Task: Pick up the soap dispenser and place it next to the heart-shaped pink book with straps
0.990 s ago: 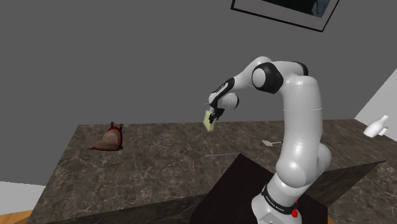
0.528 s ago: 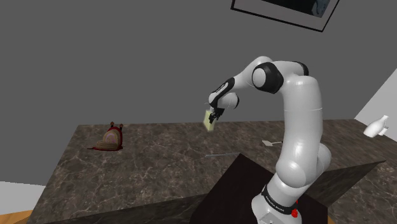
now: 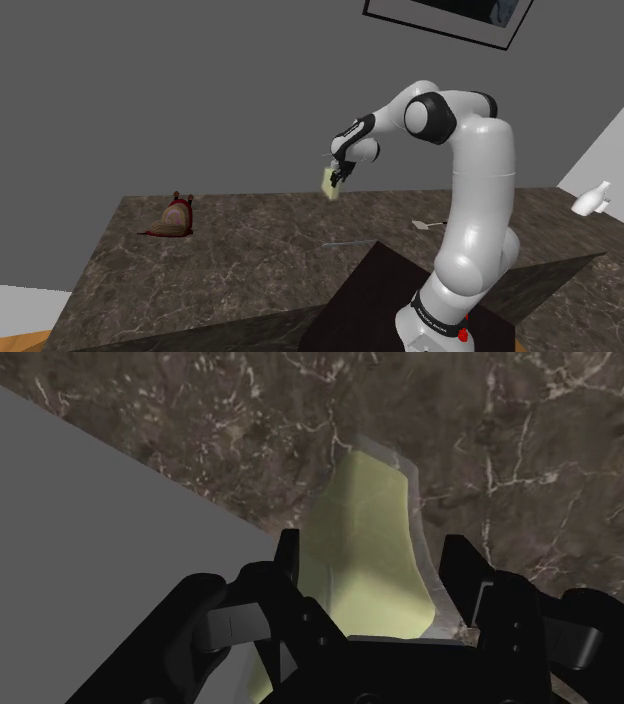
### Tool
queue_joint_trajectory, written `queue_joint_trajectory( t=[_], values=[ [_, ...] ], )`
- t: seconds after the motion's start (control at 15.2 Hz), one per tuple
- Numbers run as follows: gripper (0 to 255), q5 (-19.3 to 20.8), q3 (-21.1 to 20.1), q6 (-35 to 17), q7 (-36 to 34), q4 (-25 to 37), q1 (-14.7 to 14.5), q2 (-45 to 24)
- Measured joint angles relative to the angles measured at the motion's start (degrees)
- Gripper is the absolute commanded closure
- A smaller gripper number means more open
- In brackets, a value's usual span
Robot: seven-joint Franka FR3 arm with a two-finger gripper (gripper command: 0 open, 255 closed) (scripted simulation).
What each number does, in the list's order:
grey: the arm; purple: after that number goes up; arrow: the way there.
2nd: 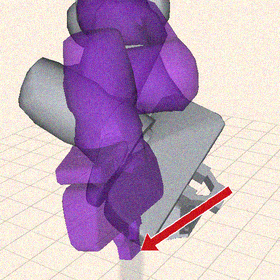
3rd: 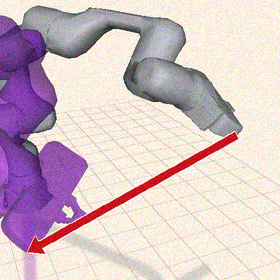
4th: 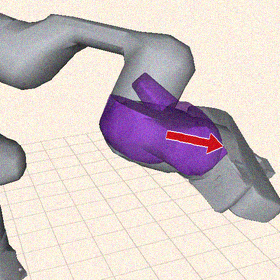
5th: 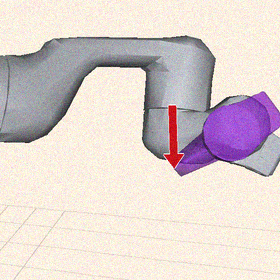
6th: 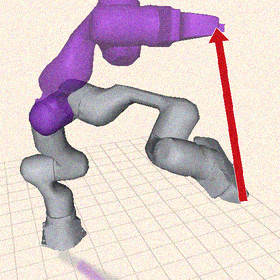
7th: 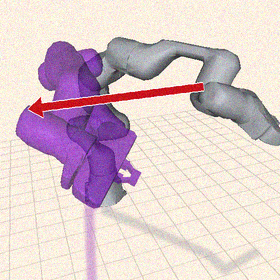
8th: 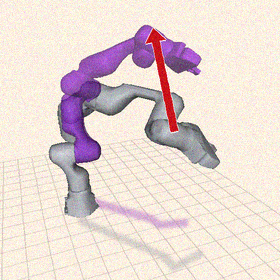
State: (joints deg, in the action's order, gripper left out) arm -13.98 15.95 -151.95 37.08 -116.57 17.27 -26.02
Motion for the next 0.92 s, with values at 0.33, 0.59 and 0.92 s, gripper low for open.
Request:
queue_joint_trajectory(
  t=[0.33,0.59,0.92],
  values=[
    [255,1.56,1.15,2.85,-1.17,0.1,-0.91,2.81],
    [255,2.86,1.99,5.12,-2.12,0.1,-1.59,5.17],
    [255,4.34,2.85,8.42,-3.02,1.05,-2.08,7.65]
  ],
)
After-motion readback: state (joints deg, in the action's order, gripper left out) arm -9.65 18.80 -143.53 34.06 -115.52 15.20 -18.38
